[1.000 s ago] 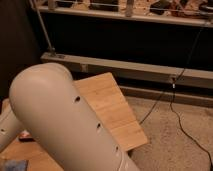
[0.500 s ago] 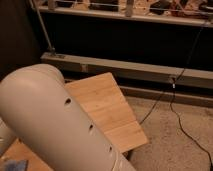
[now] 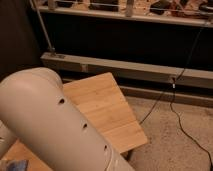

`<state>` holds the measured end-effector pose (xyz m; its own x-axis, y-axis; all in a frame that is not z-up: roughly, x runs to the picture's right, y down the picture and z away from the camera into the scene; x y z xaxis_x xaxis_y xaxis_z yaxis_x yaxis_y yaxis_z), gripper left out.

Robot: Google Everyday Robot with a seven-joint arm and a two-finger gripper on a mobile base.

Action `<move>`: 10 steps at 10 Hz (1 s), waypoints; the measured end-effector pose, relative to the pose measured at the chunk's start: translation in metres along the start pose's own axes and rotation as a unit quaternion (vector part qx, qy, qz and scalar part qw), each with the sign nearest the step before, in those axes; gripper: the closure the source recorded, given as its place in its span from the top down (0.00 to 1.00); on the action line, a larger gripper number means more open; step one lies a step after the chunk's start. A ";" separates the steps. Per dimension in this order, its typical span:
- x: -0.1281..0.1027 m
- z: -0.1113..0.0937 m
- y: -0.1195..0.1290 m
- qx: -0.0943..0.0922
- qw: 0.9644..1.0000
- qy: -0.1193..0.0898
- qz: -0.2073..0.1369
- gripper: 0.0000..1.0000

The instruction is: Place the white sponge in the ceramic bowl

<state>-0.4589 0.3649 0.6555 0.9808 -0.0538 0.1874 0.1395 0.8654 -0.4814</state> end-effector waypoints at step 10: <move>0.017 0.012 -0.018 -0.044 0.998 0.000 0.035 0.65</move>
<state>-0.4469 0.3540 0.6778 0.9886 0.0050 0.1506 0.0823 0.8195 -0.5672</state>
